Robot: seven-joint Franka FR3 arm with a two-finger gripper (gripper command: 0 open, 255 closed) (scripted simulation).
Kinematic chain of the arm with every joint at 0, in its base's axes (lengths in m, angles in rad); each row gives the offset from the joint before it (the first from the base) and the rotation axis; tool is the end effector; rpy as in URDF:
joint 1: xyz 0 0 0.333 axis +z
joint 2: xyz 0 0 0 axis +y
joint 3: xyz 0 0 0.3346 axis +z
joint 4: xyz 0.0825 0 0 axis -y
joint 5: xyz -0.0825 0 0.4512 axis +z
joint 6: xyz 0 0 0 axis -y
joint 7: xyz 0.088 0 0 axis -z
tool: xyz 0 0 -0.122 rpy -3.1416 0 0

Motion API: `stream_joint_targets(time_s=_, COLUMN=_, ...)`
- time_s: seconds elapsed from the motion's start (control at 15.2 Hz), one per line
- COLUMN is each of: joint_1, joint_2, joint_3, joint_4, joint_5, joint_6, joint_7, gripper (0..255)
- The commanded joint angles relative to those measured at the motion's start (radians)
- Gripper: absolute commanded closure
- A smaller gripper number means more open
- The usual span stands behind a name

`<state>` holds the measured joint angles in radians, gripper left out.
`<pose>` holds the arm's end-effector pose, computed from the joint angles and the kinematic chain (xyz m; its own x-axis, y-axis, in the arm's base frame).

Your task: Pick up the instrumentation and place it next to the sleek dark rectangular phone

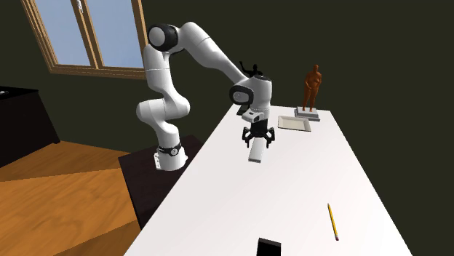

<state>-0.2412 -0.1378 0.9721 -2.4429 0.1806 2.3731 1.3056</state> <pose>0.3899 0.3448 0.2878 0.7599 -0.6500 -0.0091 -0.6501 -0.7597 -0.0177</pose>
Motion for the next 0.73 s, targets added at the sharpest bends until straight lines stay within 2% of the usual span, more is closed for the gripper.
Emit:
stream_joint_targets(time_s=0.0, joint_1=-0.001, joint_2=0.004, joint_3=0.002, joint_4=-0.001, joint_5=-0.004, joint_6=0.005, joint_7=0.004, gripper=0)
stream_joint_targets(time_s=0.4, joint_1=-0.001, joint_2=0.004, joint_3=0.002, joint_4=-0.001, joint_5=-0.004, joint_6=0.005, joint_7=0.004, gripper=0)
stream_joint_targets(time_s=0.46, joint_1=-0.001, joint_2=0.004, joint_3=0.002, joint_4=-0.001, joint_5=-0.004, joint_6=0.005, joint_7=0.004, gripper=255)
stream_joint_targets(time_s=0.66, joint_1=-0.001, joint_2=0.004, joint_3=0.002, joint_4=-0.001, joint_5=-0.004, joint_6=0.005, joint_7=0.003, gripper=255)
